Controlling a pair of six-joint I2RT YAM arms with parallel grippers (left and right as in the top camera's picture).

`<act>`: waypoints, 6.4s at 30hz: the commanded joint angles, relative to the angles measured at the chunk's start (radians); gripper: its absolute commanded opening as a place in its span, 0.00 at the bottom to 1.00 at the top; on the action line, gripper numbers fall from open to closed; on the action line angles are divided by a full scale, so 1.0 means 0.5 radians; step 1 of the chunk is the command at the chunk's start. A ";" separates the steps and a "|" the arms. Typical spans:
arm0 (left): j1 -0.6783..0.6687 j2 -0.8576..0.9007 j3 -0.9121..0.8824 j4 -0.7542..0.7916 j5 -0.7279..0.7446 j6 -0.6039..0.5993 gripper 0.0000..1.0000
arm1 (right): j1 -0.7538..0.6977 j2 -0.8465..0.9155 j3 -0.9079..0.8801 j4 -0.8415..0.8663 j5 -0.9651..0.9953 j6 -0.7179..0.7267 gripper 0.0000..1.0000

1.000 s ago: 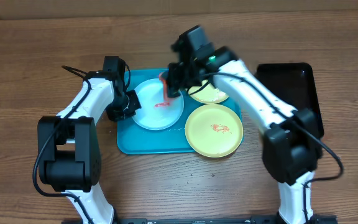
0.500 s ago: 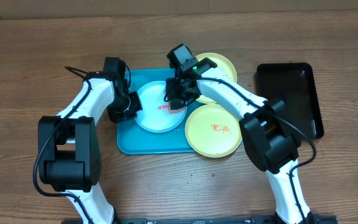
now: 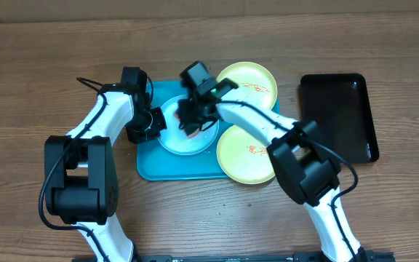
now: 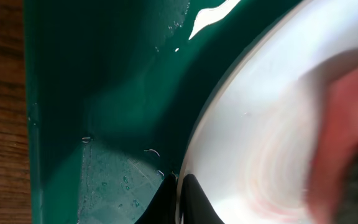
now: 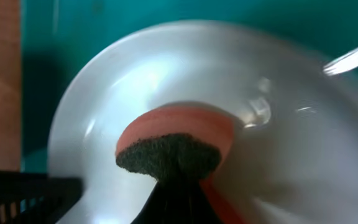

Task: Clean dirty plates on tray and stack at the side
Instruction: 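Scrub the white plate with the sponge while the left gripper holds it, then lift the sponge off the white plate with the right gripper, then slide the white plate off the tray leftward onto the table with the left gripper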

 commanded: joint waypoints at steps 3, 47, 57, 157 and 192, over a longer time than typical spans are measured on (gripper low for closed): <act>-0.004 0.044 -0.031 0.002 0.031 0.067 0.04 | 0.086 0.050 -0.024 0.010 -0.057 0.099 0.04; -0.004 0.044 -0.031 0.040 0.030 0.080 0.04 | 0.066 0.120 0.194 -0.555 -0.086 -0.091 0.04; -0.004 0.044 -0.031 0.032 0.029 0.080 0.04 | -0.087 0.120 0.315 -0.710 0.546 -0.235 0.04; -0.600 -0.746 0.030 -0.108 -2.102 -0.108 0.04 | -0.536 0.120 1.783 -1.963 0.275 -0.316 0.04; -1.003 -0.746 0.030 -0.065 -3.008 -0.379 0.04 | -0.536 0.120 1.783 -1.983 0.275 -0.310 0.04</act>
